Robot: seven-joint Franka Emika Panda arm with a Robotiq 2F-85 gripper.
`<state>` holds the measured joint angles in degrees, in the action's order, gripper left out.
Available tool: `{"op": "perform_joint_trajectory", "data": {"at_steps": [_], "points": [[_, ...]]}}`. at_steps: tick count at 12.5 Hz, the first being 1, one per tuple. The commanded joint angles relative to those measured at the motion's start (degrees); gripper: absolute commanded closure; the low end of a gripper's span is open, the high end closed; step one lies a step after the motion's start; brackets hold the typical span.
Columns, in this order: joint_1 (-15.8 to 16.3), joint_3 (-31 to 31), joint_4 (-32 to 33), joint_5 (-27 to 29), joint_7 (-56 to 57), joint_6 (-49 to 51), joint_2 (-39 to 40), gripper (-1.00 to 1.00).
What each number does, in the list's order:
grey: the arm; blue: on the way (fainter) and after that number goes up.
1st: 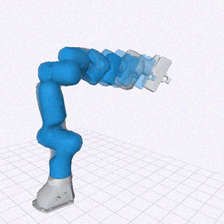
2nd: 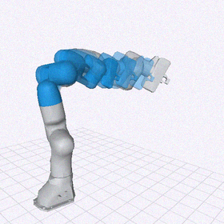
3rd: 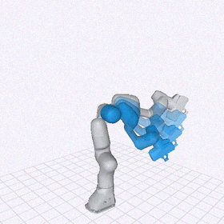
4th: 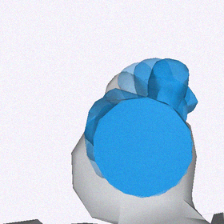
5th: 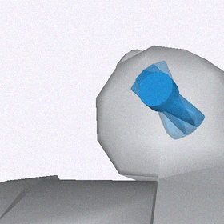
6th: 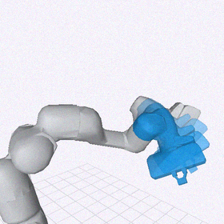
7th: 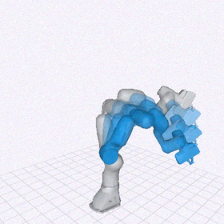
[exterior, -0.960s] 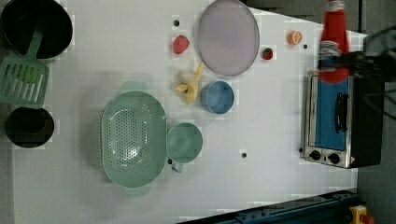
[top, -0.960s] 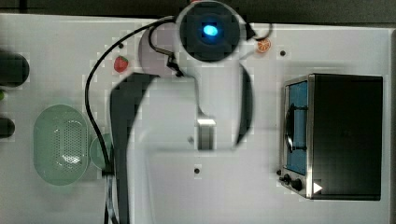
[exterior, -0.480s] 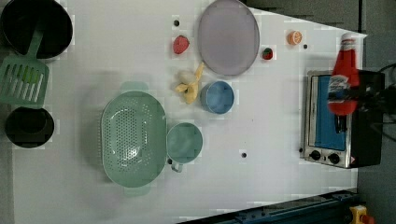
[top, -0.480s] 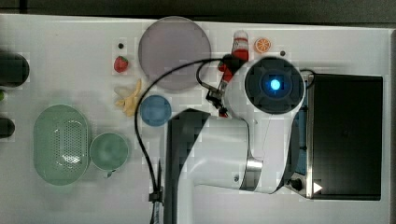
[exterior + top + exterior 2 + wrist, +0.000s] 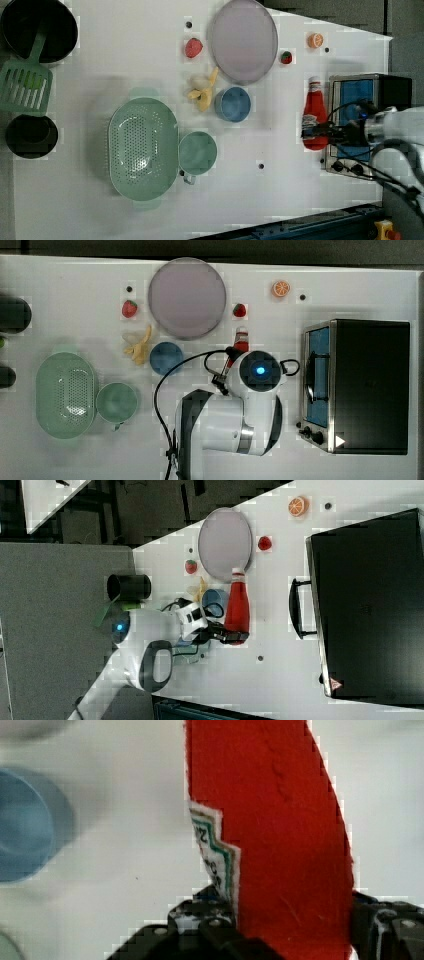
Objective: Pick ketchup from plate and place it on table.
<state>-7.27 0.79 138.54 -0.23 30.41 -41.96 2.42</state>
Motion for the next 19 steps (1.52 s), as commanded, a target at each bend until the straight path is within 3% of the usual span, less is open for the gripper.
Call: {"op": "perform_joint_trajectory", "data": {"at_steps": [1,4,7,8,13,16,19], "points": [[0.8,1.5,-0.4,0.3,-2.5,-10.2,3.2,-0.21],[0.7,1.6,0.1,0.3,-2.5,-14.0,5.7,-0.29],[0.7,1.6,-0.2,0.3,-2.5,-13.9,4.5,-0.95],[0.7,1.7,-0.2,0.3,-2.5,-13.7,3.6,-1.00],[1.1,2.3,-2.4,0.3,-12.7,-7.6,-5.1,-1.00],[1.5,3.6,-8.6,0.3,-24.0,6.1,-9.4,-1.00],[1.4,4.0,-17.5,0.2,-24.1,14.3,-10.5,-1.00]]}}
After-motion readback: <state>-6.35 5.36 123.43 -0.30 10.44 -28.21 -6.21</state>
